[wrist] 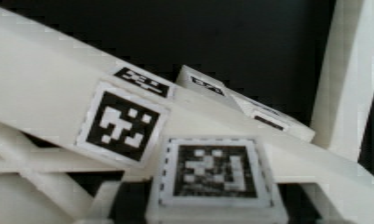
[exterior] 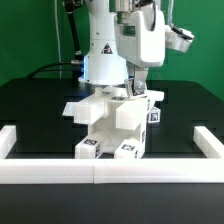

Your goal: Assemble chair

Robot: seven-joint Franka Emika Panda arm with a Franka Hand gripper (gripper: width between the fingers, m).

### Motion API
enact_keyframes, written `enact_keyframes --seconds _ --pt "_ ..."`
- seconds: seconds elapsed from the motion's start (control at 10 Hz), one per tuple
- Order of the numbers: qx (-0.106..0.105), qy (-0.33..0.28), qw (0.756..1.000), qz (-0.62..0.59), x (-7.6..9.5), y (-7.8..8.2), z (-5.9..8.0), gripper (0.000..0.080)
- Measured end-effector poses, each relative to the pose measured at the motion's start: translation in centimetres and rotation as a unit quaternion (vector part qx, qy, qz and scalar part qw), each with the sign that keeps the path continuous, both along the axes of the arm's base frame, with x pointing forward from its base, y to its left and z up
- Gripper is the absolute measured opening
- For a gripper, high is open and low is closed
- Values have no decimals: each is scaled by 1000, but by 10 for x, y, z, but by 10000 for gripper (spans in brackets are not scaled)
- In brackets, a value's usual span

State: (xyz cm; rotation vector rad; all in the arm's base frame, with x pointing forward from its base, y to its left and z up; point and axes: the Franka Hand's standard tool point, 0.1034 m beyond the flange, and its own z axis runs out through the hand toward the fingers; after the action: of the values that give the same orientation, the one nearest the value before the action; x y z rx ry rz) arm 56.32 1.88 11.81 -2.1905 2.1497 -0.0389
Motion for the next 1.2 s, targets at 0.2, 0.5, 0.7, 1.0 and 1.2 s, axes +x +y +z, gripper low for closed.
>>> enact_keyframes --seconds 0.2,0.5,0.7,1.0,1.2 --pt "10 2 997 -72 0 3 0 288" --pt "12 2 997 -80 0 5 0 371" --pt "8 2 1000 -22 1 6 0 543" --pt "-3 -4 992 125 2 9 -1 645" --pt "-11 -10 973 229 3 11 -1 648"
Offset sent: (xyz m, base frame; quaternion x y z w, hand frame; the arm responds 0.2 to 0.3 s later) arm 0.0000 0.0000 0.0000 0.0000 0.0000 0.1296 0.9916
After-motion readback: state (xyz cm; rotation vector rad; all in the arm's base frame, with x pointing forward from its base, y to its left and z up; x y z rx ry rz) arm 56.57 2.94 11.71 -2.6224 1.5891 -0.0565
